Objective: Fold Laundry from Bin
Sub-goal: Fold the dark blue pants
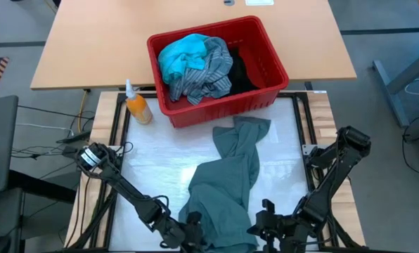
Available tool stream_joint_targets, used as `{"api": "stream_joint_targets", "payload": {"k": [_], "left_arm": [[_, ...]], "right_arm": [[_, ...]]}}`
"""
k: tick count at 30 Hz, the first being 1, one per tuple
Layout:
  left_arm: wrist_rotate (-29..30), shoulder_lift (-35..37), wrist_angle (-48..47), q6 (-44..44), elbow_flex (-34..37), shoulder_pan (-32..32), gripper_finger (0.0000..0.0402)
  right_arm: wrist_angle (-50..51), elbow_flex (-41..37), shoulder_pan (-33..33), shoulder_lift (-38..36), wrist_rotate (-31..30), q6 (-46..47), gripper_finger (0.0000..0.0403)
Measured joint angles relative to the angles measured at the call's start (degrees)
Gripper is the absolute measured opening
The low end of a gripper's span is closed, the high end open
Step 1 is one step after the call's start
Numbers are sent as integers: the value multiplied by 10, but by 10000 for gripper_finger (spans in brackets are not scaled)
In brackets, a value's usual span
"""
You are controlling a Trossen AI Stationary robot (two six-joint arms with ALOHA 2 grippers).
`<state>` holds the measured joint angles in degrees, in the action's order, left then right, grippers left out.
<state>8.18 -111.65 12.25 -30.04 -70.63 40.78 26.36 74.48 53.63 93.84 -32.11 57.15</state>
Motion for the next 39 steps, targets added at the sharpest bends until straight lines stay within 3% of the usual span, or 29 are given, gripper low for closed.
{"api": "stream_joint_targets", "payload": {"k": [8, 15, 24, 29, 34, 39], "left_arm": [[13, -57, 53, 4, -5, 17, 218], [88, -58, 33, 24, -6, 29, 221], [118, -76, 59, 7, -15, 29, 222], [100, -93, 51, 4, -30, 27, 221], [100, -92, 40, 4, -31, 25, 174], [96, -91, 40, 5, -31, 24, 43]], "right_arm": [[-53, 0, 0, 0, 0, 0, 22], [-67, 0, 0, 0, 0, 10, 21], [-75, 0, 0, 0, 0, 14, 22], [-77, 0, 0, 0, 0, 14, 22], [-77, 0, 0, 0, 1, 15, 22], [-77, 0, 0, 0, 6, 15, 22]]}}
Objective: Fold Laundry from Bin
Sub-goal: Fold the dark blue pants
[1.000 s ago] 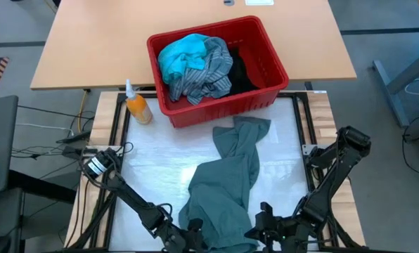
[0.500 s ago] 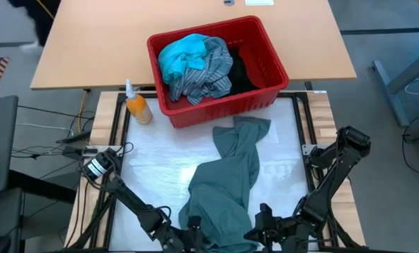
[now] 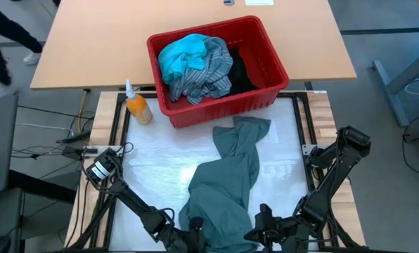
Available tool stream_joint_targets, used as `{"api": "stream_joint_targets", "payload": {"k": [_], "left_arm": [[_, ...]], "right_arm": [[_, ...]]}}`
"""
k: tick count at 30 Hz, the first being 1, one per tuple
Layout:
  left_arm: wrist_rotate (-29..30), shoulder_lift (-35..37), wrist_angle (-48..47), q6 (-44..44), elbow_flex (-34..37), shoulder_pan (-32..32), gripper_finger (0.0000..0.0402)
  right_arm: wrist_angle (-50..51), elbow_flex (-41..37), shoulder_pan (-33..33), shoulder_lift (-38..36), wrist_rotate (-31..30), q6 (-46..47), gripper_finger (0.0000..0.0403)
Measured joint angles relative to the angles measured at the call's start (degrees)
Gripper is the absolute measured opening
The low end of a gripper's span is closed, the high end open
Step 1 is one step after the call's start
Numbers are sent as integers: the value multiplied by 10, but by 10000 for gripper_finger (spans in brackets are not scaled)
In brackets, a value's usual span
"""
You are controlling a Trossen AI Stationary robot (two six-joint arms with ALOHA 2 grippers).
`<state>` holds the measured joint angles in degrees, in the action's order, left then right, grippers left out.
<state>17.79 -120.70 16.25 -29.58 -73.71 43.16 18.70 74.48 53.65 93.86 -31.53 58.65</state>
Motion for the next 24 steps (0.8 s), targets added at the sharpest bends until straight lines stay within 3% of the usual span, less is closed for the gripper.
{"api": "stream_joint_targets", "payload": {"k": [2, 7, 13, 19, 24], "left_arm": [[-3, 5, -6, 3, 0, -3, 15], [6, 65, -104, 54, 1, -19, 5], [34, 223, -162, 131, 1, -48, 2], [135, 378, -161, 155, 1, -63, 2], [228, 467, -170, 156, 1, -69, 1]], "right_arm": [[0, 0, 0, 0, 2, 0, 22], [-5, 0, 17, -2, -7, -2, 21], [60, 0, 62, -27, -145, 37, 19], [129, 0, 60, -58, -258, 58, 24], [75, 0, 42, -84, -219, -65, 23]]}}
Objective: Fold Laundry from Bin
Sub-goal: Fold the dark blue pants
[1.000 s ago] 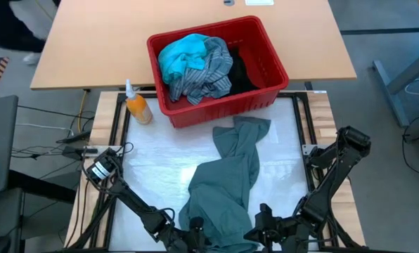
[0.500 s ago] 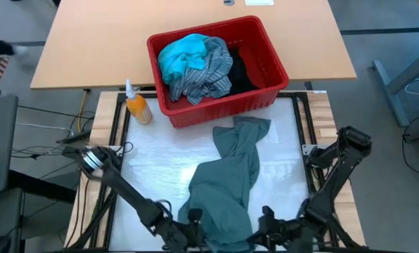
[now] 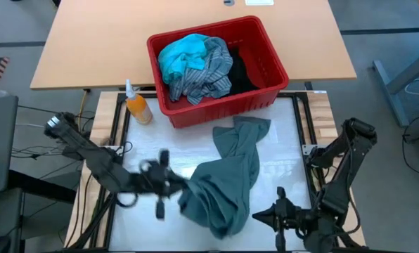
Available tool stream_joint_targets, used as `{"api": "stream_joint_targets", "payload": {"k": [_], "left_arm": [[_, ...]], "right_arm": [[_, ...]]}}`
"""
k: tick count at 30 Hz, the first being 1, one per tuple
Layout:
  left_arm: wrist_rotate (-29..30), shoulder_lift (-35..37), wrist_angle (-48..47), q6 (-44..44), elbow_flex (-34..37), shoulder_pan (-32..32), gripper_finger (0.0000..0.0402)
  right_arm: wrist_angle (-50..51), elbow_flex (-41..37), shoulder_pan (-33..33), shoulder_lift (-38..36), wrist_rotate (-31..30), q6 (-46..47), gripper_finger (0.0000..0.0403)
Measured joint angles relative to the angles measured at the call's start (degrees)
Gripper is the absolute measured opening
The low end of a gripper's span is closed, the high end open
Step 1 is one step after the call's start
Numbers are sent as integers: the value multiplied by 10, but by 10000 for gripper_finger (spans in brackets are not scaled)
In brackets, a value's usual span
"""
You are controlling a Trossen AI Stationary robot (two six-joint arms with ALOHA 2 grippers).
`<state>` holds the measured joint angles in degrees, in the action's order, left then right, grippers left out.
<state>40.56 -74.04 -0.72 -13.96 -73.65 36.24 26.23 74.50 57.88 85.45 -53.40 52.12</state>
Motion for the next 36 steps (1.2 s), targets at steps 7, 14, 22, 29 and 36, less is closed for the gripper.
{"api": "stream_joint_targets", "payload": {"k": [7, 14, 22, 29, 36], "left_arm": [[80, 46, 26, 7, 0, -2, 0], [21, 47, 118, 79, -43, -53, 0], [-64, 46, 117, 109, -99, -108, 0], [-111, 46, 113, 114, -117, -130, 0], [-159, 64, 32, 124, -162, -138, 0]], "right_arm": [[38, -5, -25, -3, 57, -26, 18], [-134, -71, -75, -4, 203, -100, 18], [-177, -191, -158, -26, 170, -62, 18], [-180, -213, -244, -45, 109, -110, 18], [-205, -213, -289, -87, 119, -193, 23]]}}
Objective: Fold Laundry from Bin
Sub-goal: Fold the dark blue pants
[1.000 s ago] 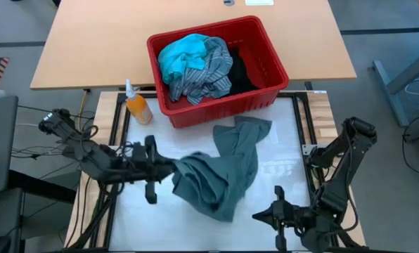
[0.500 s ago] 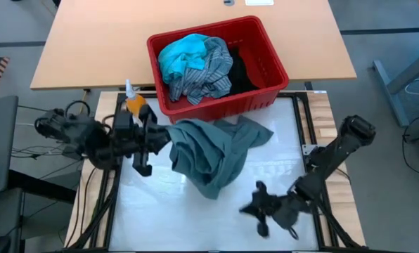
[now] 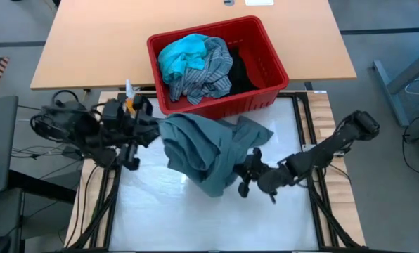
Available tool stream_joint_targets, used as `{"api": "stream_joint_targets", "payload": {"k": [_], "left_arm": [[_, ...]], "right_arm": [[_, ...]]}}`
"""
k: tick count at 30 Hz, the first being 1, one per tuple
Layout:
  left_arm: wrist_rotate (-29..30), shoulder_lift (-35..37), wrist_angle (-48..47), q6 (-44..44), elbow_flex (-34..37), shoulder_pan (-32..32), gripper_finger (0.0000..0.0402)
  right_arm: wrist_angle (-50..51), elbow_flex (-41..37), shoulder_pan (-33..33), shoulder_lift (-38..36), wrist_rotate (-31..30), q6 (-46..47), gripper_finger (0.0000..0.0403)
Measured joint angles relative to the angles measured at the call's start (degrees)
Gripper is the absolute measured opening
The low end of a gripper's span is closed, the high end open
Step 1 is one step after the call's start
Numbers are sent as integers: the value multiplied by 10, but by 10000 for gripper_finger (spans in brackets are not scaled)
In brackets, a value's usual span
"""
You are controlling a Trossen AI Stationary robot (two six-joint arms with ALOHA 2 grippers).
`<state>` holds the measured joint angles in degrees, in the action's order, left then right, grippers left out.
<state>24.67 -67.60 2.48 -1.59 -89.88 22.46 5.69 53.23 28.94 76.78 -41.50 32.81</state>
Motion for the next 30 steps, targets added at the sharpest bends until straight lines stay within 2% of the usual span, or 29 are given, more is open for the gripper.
{"api": "stream_joint_targets", "payload": {"k": [4, 7, 12, 18, 21, 24, 30], "left_arm": [[4, 19, -19, 13, -13, 0, 0], [1, 29, -33, 16, -12, 0, 0], [2, 34, -52, 15, -12, 0, 0], [1, 28, -51, 15, -11, 0, 0], [1, 26, -51, 14, -11, 0, 0], [5, 24, -48, 14, -11, 0, 0], [11, 19, -48, 14, -11, 0, 0]], "right_arm": [[3, 0, 3, -34, 46, -99, 45], [-17, 0, 2, -69, 45, -105, 63], [-20, 0, 2, -118, 41, -29, 116], [-31, 1, -35, -113, 50, 88, 231], [-33, 0, -67, -100, 92, 169, 278], [-64, 0, -94, -79, 140, 224, 306], [-193, 0, -103, -27, 188, 221, 324]]}}
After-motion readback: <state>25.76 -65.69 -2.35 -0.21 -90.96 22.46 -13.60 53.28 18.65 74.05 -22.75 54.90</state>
